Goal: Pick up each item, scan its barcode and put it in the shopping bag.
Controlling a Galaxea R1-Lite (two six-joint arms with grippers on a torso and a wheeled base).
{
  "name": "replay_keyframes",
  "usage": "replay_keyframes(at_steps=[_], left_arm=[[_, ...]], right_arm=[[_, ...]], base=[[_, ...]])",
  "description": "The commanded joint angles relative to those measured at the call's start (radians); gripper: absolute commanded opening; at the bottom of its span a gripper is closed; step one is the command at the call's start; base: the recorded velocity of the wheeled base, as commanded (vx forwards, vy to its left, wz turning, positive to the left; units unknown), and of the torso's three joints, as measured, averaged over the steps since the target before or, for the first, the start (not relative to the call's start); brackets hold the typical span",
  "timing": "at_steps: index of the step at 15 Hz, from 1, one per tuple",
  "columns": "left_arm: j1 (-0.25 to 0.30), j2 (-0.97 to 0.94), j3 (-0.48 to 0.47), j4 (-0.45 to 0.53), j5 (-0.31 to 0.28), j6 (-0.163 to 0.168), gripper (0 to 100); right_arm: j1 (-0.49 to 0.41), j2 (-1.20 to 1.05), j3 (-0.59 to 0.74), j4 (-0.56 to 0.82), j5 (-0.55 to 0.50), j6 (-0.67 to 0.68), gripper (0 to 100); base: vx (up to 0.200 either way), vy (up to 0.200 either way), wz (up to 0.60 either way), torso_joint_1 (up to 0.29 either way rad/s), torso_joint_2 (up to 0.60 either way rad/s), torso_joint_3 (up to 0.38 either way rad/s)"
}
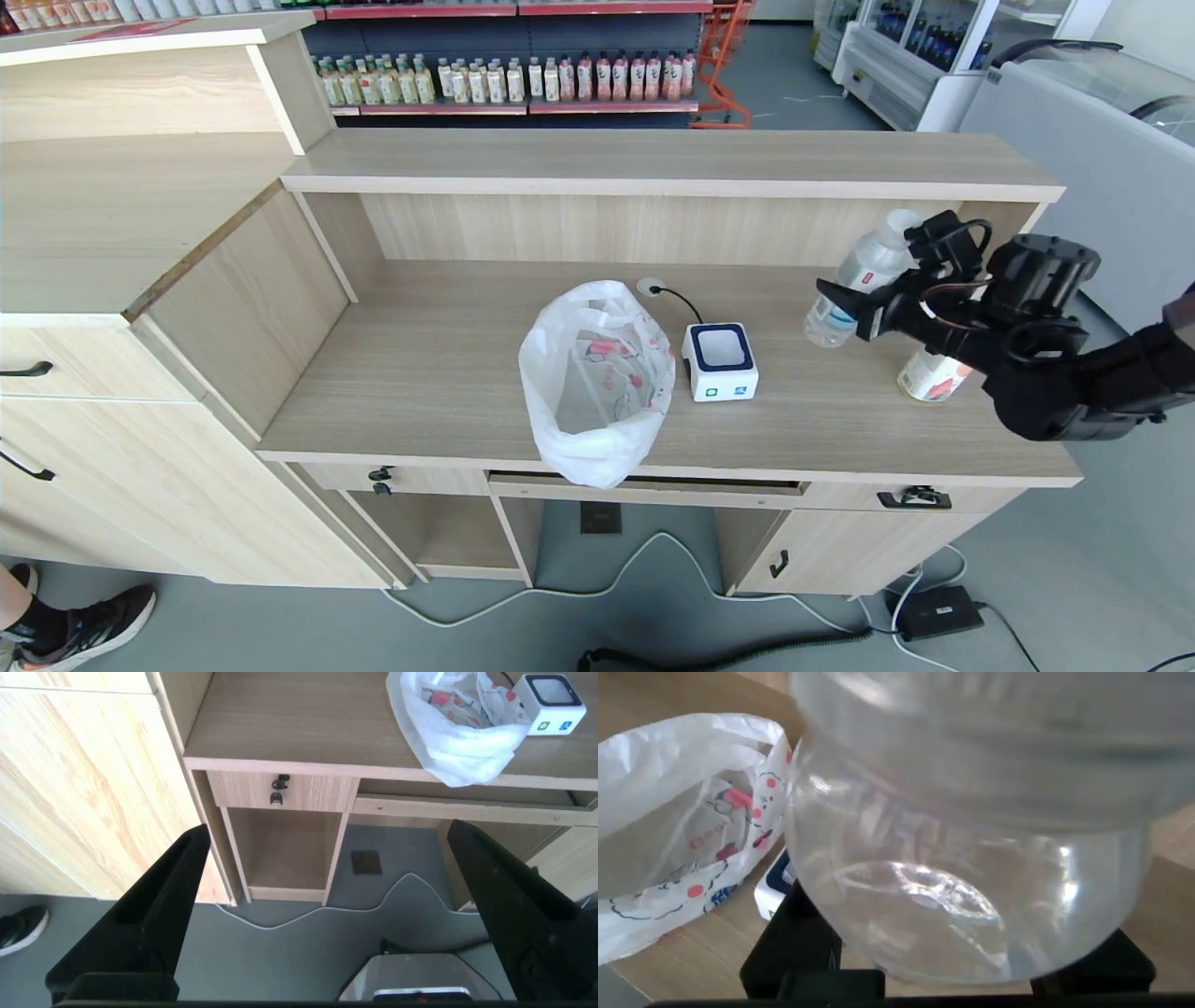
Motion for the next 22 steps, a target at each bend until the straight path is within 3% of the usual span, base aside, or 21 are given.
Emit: replay_keyframes(at_steps=[1,3,10,15,19,22], left_arm=[[0.0,0.0,0.0,0.0,0.0,-0.001,100],[0.0,0.0,0.0,0.0,0.0,0.001,100],[0.0,0.0,0.0,0.0,0.0,0.001,100],[0.0,0.0,0.0,0.0,0.0,-0.001,100],[0.0,0.0,0.0,0.0,0.0,-0.001,100],[0.0,0.0,0.0,0.0,0.0,0.001,100]], right_arm=[[-0.166,-0.38,0.472,-0.079,-0.088,0.013,0],[-0.292,-0.432,0.565,-0.096,-0.081,-0.149,0],[-0.323,-0.464,0.567,-0.102,-0.078,-0.292,0],[-0.192,-0.432,0.493,-0.12,-0.093,-0.291,0],[-0.079,-0.32,0.366,-0.13,-0.188,-0.287,0],[-0.03,-0.174,0.255,-0.125,-0.183,-0.157,0]], base=[[0.0,0.0,0.0,0.0,0.0,0.0],[0.0,0.0,0.0,0.0,0.0,0.0],[0.0,0.0,0.09,0.0,0.0,0.0],[0.0,0.0,0.6,0.002,0.0,0.003],[0.0,0.0,0.6,0.002,0.0,0.004],[0.0,0.0,0.2,0.002,0.0,0.001]])
